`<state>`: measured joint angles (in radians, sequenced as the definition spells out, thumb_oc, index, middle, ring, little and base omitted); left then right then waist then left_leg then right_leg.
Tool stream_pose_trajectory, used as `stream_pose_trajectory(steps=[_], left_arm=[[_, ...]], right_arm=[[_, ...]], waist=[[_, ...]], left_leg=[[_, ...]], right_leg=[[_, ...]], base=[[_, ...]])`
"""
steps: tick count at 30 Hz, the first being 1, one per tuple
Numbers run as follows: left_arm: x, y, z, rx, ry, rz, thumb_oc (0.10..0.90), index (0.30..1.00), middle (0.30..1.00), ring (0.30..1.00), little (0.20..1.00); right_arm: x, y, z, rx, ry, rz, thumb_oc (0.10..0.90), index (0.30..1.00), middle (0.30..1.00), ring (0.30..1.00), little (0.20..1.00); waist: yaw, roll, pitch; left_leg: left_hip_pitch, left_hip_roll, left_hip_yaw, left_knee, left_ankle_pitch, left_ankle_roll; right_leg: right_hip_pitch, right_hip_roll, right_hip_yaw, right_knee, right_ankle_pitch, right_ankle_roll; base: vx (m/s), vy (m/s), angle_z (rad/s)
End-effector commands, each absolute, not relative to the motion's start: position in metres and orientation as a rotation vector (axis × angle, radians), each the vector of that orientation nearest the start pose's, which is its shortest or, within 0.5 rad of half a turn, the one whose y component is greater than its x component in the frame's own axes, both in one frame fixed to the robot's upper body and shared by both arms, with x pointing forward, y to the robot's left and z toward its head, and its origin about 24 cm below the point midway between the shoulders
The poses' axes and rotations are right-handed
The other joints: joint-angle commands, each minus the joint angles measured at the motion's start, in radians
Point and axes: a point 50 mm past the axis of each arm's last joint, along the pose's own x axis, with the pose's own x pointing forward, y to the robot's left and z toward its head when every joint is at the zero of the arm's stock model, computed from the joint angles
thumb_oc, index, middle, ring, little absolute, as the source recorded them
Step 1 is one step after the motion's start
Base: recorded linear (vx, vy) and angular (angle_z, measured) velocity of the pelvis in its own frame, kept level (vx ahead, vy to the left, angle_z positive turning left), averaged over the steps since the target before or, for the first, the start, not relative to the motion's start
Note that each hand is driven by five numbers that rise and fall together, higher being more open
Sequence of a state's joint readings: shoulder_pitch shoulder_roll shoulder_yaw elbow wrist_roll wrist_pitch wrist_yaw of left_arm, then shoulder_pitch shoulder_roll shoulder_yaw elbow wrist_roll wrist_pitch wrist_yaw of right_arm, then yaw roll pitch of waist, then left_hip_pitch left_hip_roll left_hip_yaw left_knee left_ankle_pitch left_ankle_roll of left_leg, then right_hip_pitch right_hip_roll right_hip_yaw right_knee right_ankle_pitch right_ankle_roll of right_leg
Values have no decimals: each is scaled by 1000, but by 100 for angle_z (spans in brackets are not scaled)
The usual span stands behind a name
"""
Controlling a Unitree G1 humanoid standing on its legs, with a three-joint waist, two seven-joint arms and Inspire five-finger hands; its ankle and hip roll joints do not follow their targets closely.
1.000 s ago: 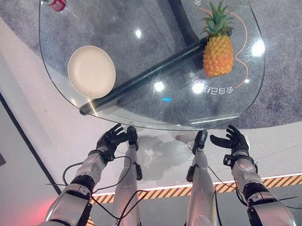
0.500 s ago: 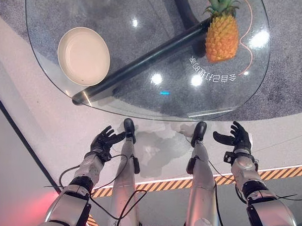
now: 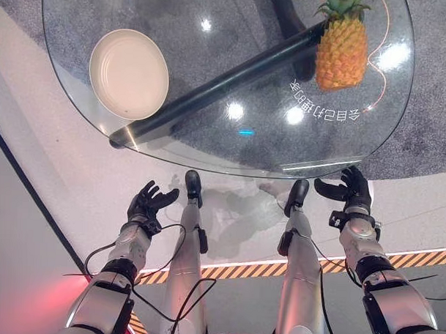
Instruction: Pick up the fruit to the plate
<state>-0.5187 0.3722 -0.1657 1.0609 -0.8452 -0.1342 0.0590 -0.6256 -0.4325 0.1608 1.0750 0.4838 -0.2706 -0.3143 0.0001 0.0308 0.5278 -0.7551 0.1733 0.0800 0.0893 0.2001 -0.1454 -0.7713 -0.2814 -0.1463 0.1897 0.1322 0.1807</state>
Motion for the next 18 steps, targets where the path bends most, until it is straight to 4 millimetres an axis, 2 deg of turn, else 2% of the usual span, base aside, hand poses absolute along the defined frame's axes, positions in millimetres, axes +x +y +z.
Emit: stream_pose_trajectory(steps=[1,3,8,11,14,18], left_arm=[[302,279,-16,-285,367,414,800,900,900,900,900],[299,282,-18,-277,374,411,800,900,900,900,900],[300,284,-17,-263,377,410,800,900,900,900,900],[299,289,-14,-251,380,410,800,900,900,900,900],[302,290,-11,-244,379,405,800,900,900,900,900],[303,289,-10,-234,375,403,800,900,900,900,900]], right_arm=[[324,-312,48,-66,120,-697,800,900,900,900,900],[316,-333,52,-63,136,-824,800,900,900,900,900],[308,-358,66,-51,126,-1010,800,900,900,900,900],[301,-377,81,-37,94,-1132,800,900,900,900,900],[300,-387,99,-5,41,-1224,800,900,900,900,900],[297,-389,109,19,-40,-1288,800,900,900,900,900]], waist=[[19,-15,-8],[21,-16,-8],[28,-22,-8],[33,-28,-8],[34,-31,-8],[33,-34,-8]], left_leg=[[-43,-13,-67,148,-107,-9],[-40,-10,-65,147,-107,-8],[-34,-8,-68,141,-108,-5],[-29,-9,-73,139,-111,-2],[-24,-12,-75,128,-108,0],[-23,-19,-79,125,-105,6]], right_leg=[[-64,-6,-24,76,10,13],[-58,-6,-26,74,12,14],[-46,-5,-33,64,20,17],[-37,-6,-41,58,27,22],[-29,-4,-45,46,30,24],[-30,-4,-48,41,41,26]], base=[[0,0,0],[0,0,0],[5,-20,0],[7,-25,1],[0,0,0],[9,-2,0]])
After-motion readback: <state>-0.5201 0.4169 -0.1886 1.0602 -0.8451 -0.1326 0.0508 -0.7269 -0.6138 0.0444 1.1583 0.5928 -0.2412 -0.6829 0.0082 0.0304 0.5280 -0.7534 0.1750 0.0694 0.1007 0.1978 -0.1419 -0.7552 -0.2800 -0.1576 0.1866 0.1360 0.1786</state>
